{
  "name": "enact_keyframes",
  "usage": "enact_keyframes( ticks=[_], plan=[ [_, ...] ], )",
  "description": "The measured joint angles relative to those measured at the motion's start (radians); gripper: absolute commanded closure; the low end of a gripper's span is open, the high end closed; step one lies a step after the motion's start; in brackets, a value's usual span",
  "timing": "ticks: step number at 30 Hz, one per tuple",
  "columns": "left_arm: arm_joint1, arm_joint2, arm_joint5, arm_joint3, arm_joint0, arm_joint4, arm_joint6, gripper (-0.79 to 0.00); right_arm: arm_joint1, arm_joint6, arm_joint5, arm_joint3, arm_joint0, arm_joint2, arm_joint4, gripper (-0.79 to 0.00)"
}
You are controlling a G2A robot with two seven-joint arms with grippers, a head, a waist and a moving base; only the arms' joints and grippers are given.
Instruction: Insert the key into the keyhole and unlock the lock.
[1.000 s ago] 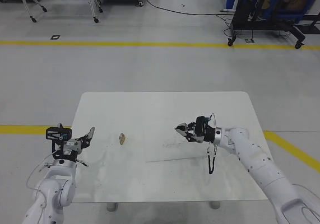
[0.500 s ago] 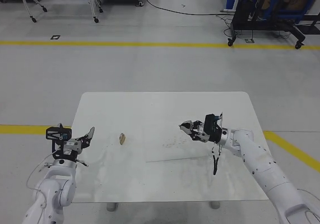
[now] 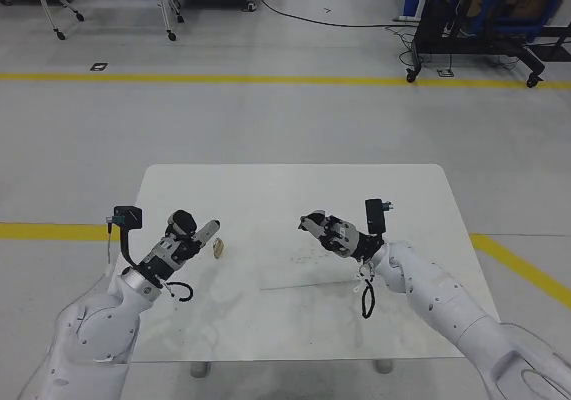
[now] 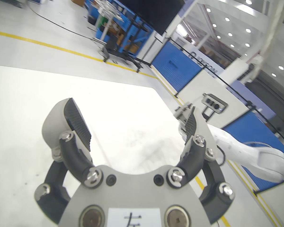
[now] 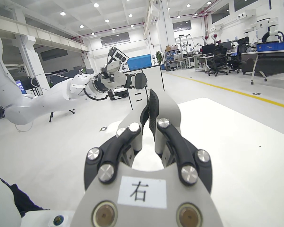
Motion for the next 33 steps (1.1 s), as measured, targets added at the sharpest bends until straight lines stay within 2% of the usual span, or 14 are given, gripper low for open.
enact_keyframes(
  ticks=[5,8,10,12,16,17,20,22,24,28,29,31,33],
  plan=[
    [0.000,-0.001,0.002,0.001,0.002,0.014,0.035,-0.785,0.000,0.000,0.000,-0.001,-0.002,0.003,-0.004,0.000],
    [-0.005,0.035,-0.035,0.024,0.007,-0.054,0.021,-0.785,-0.001,0.000,0.000,-0.004,-0.004,0.002,-0.002,0.000],
    [-0.006,0.054,-0.056,0.072,-0.011,-0.220,-0.059,-0.785,-0.005,0.004,0.000,-0.047,-0.024,-0.015,0.039,0.000],
    [-0.003,0.062,-0.026,0.121,-0.042,-0.434,-0.170,-0.785,-0.009,0.027,0.000,-0.071,-0.030,-0.041,0.111,0.000],
    [0.005,0.072,0.027,0.187,-0.101,-0.669,-0.362,-0.785,-0.019,0.095,0.000,-0.086,-0.007,-0.118,0.279,0.000],
    [0.006,0.075,0.031,0.199,-0.112,-0.694,-0.387,-0.727,-0.022,0.113,0.000,-0.088,0.002,-0.137,0.318,0.000],
    [0.007,0.089,0.017,0.222,-0.139,-0.677,-0.405,-0.526,-0.026,0.177,0.000,-0.086,0.029,-0.191,0.437,0.000],
    [0.007,0.106,-0.005,0.225,-0.147,-0.625,-0.404,-0.471,-0.026,0.229,0.000,-0.086,0.047,-0.225,0.512,0.000],
    [0.009,0.122,-0.030,0.228,-0.151,-0.555,-0.397,-0.514,-0.027,0.293,0.000,-0.080,0.065,-0.255,0.580,0.000],
    [0.009,0.148,-0.053,0.232,-0.153,-0.493,-0.380,-0.440,-0.032,0.405,0.000,-0.067,0.092,-0.293,0.700,0.000],
    [0.009,0.151,-0.056,0.232,-0.153,-0.495,-0.379,-0.440,-0.034,0.427,0.000,-0.067,0.097,-0.298,0.725,0.000],
    [0.010,0.153,-0.060,0.233,-0.155,-0.507,-0.380,-0.496,-0.037,0.472,0.000,-0.064,0.105,-0.306,0.779,0.000],
    [0.011,0.154,-0.063,0.235,-0.158,-0.521,-0.389,-0.462,-0.040,0.515,0.000,-0.060,0.110,-0.311,0.828,0.000]
  ],
)
